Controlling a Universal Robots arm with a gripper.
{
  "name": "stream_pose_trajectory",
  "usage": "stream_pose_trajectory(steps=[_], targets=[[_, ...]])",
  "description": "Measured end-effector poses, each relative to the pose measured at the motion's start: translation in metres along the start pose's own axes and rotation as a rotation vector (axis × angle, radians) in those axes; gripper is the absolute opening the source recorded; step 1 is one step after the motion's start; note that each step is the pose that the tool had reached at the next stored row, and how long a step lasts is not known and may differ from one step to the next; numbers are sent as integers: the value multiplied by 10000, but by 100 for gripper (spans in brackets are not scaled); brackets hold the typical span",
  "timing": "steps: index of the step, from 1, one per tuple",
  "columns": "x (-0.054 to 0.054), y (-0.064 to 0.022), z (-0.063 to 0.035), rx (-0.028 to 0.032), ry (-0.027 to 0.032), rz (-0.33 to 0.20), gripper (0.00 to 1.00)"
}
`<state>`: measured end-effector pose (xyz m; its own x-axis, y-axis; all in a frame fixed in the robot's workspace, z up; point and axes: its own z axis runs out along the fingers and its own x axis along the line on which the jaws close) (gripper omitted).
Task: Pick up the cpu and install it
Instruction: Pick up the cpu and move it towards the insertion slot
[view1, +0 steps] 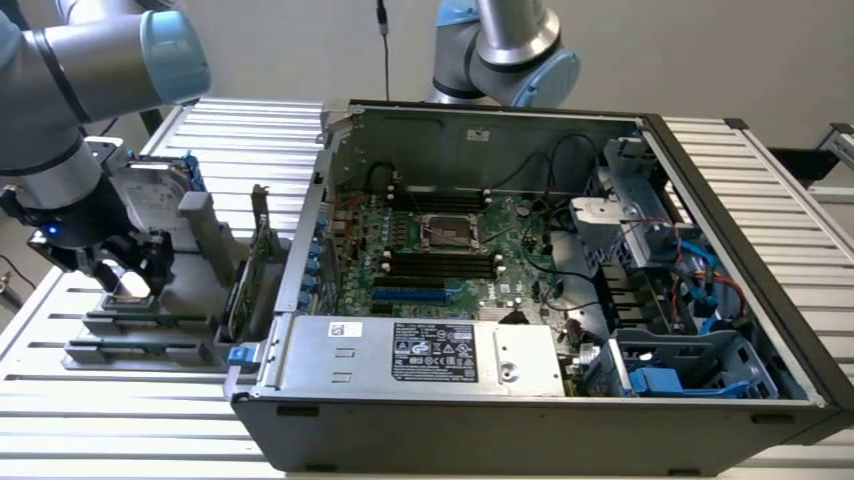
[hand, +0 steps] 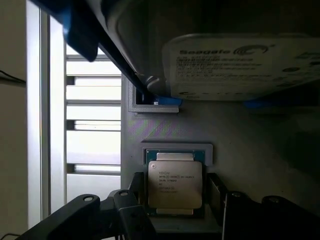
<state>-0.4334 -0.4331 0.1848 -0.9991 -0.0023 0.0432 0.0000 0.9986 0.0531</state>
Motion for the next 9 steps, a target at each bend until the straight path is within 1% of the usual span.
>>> stream_pose_trajectory(steps=[7,8,9], targets=[[-2,0,5,2,7,0,62],[-1,-1,4,2,10,0,59],[-2,-1,5,2,12,1,55]])
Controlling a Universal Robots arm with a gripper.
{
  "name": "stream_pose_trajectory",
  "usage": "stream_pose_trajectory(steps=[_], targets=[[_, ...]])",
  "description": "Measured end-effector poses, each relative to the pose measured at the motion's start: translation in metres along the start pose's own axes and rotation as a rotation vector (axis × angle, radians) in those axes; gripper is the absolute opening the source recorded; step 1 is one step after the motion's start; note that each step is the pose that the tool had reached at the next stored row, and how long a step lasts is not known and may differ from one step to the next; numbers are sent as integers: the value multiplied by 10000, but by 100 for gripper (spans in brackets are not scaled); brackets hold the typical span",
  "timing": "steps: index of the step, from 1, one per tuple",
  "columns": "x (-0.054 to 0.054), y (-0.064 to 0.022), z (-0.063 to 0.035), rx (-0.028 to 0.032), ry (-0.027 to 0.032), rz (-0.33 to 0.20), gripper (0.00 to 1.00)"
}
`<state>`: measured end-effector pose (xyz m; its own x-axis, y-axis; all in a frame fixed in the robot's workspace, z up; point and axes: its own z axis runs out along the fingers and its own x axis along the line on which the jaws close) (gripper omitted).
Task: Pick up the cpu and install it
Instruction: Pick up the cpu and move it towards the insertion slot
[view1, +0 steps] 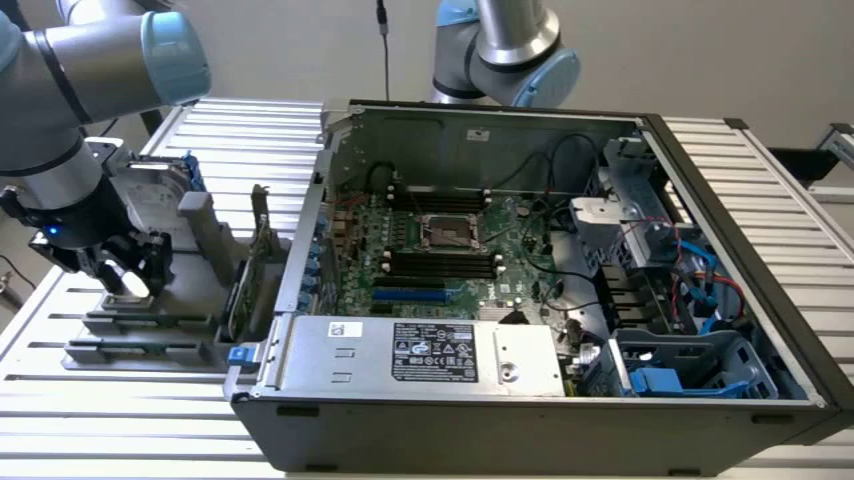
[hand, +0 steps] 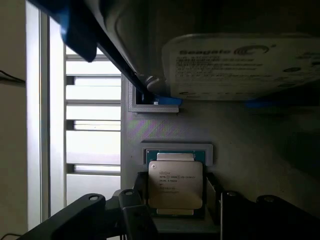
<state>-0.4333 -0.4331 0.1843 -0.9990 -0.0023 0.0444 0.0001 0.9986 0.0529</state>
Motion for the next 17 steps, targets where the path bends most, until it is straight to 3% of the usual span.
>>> stream_pose_trajectory(steps=[11,14,17], targets=[[2,2,-40,-1,17,1,55],[4,6,-104,-1,16,1,55],[10,12,-231,-1,21,1,55]])
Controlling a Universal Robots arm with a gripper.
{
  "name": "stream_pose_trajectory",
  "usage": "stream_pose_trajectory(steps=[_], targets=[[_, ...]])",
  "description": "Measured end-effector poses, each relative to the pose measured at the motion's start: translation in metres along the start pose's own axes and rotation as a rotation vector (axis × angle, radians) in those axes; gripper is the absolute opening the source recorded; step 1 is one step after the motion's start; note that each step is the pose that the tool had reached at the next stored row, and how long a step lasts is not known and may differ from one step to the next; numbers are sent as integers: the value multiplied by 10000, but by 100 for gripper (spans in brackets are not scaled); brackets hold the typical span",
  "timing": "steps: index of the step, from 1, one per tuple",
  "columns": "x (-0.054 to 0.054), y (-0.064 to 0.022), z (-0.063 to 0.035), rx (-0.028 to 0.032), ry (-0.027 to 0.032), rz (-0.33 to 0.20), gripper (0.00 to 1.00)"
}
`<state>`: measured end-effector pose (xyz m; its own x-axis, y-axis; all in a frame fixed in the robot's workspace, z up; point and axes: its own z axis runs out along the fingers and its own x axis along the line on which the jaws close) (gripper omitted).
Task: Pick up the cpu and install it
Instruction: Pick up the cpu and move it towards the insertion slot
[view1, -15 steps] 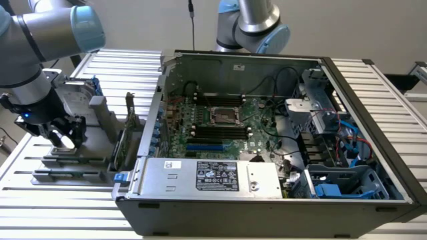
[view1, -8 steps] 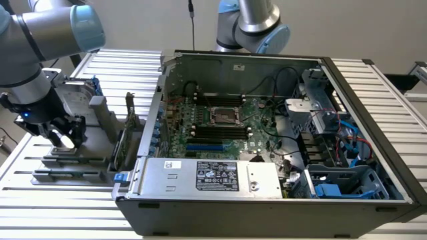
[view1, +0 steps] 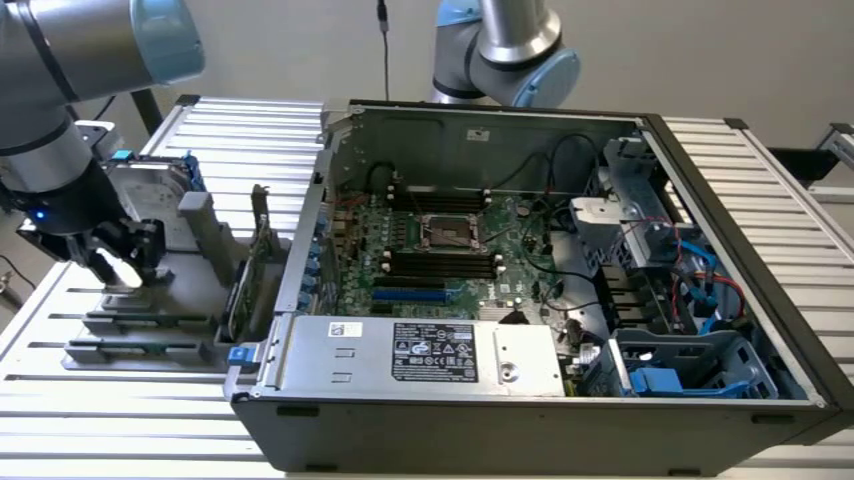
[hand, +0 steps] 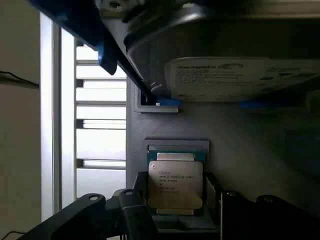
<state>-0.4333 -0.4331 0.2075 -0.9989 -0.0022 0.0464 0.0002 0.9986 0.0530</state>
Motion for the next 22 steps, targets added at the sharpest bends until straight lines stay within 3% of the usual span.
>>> stream_pose_trajectory(steps=[12,22], targets=[[-2,29,-545,2,45,-34,55],[-104,53,-1004,2,73,-43,55]])
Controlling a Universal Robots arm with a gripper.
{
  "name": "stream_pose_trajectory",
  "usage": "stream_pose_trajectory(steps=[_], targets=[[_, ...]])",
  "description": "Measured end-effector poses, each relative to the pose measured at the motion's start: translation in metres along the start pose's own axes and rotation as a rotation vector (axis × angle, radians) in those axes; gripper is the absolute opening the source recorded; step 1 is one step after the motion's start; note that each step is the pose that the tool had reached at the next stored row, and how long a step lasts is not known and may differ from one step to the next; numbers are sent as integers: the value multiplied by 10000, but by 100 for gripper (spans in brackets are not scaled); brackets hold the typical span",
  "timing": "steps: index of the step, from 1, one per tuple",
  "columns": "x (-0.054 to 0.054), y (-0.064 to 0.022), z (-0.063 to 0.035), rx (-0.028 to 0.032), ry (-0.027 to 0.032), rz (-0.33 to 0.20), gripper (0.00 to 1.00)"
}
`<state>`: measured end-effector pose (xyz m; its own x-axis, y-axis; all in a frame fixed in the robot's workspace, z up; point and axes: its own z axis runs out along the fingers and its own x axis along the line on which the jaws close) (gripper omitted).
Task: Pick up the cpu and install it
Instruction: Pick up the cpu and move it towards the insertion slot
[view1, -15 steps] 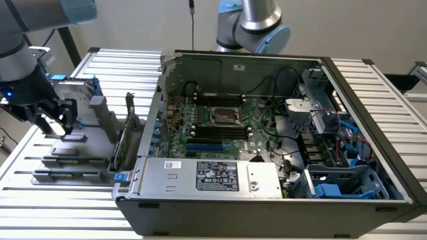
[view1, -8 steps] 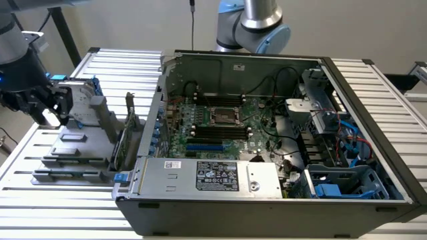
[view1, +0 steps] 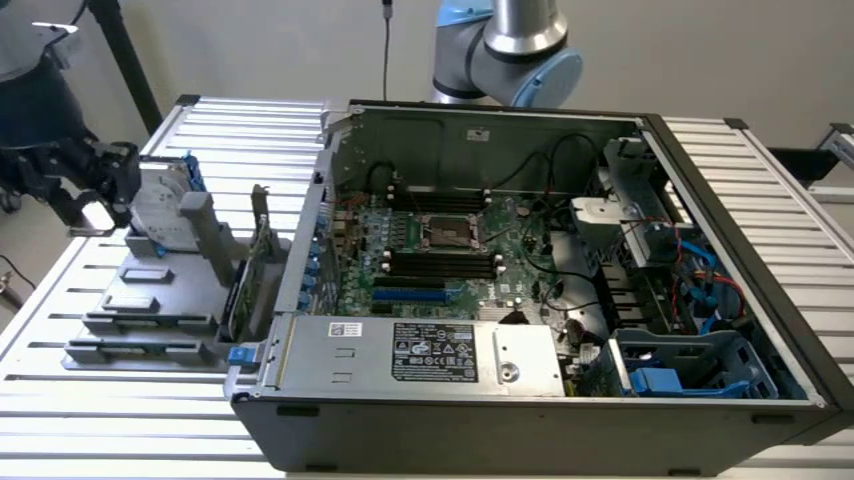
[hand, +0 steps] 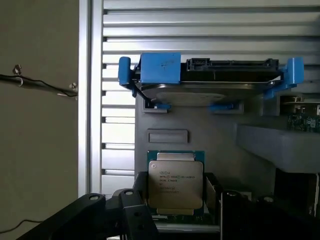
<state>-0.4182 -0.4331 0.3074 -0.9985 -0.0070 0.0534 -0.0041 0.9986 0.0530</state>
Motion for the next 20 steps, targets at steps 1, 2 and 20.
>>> stream_pose_trajectory(steps=[1,2,20], targets=[[-21,2,-45,0,2,-6,55],[-42,5,-91,0,7,-12,55],[-696,42,-892,1,126,-49,55]])
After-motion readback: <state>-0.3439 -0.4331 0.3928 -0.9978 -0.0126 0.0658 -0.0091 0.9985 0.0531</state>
